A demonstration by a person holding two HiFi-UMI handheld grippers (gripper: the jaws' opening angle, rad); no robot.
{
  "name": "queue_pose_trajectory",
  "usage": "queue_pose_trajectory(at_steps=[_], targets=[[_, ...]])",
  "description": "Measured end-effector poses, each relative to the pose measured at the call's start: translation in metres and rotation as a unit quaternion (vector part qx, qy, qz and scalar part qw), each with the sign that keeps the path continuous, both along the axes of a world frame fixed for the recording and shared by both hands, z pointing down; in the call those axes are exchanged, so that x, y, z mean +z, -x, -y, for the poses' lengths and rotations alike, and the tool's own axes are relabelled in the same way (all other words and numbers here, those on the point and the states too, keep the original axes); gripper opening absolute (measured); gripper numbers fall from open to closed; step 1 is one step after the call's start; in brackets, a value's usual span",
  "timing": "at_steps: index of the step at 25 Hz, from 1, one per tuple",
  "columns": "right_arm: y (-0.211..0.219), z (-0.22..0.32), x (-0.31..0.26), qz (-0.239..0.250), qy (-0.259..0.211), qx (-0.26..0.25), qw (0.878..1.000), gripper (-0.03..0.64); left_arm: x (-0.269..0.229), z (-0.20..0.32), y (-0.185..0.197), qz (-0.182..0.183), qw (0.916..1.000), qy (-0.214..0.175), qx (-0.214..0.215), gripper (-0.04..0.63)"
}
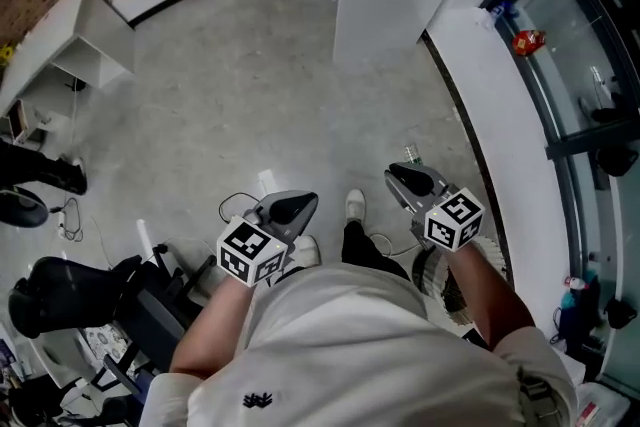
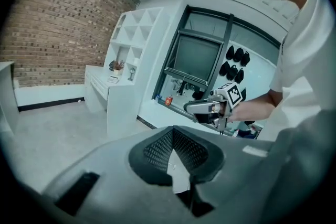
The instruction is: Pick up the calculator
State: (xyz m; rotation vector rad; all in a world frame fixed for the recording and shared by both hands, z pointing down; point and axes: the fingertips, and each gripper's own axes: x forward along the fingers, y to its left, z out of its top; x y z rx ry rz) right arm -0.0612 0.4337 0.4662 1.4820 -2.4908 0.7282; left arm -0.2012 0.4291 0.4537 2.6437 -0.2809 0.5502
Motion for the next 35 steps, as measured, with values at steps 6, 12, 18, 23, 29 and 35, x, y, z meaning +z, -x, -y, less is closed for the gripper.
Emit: queue_pose_trajectory(at_steps=[6, 12, 18, 23, 29, 35], targets=[[-0.077, 0.056, -0.006, -0.005, -0.019, -0.006, 1.0, 0.127, -0.007, 0.042, -0.081, 0.005, 0.9999, -0.014, 0.007, 0.006], [-0.144, 0.111, -0.01, -0.021, -0.042, -0.02, 0.999, 0.137, -0.022, 0.084, -0.153, -0.004, 0.9995, -0.03, 0.008, 0.006], [-0.165, 0.163, 0.003, -0.01, -0.037, -0.021, 0.999, 0.138, -0.021, 0.124, -0.173, -0.005, 0.9997, -0.022, -0.007, 0.006], [-0.176, 0.211, 0.013, -0.023, -0.032, -0.025, 0.999, 0.138, -0.011, 0.175, -0.18, -0.014, 0.9997, -0.017, -0.014, 0.006], [-0.19, 0.29, 0.01, -0.032, -0.024, 0.003, 0.999, 0.138, -0.014, 0.263, -0.188, -0.032, 0.999, -0.028, 0.013, 0.006], [-0.205, 0.385, 0.004, -0.045, -0.014, 0.035, 0.998, 0.138, -0.026, 0.36, -0.189, -0.04, 0.9975, -0.034, 0.046, 0.006]])
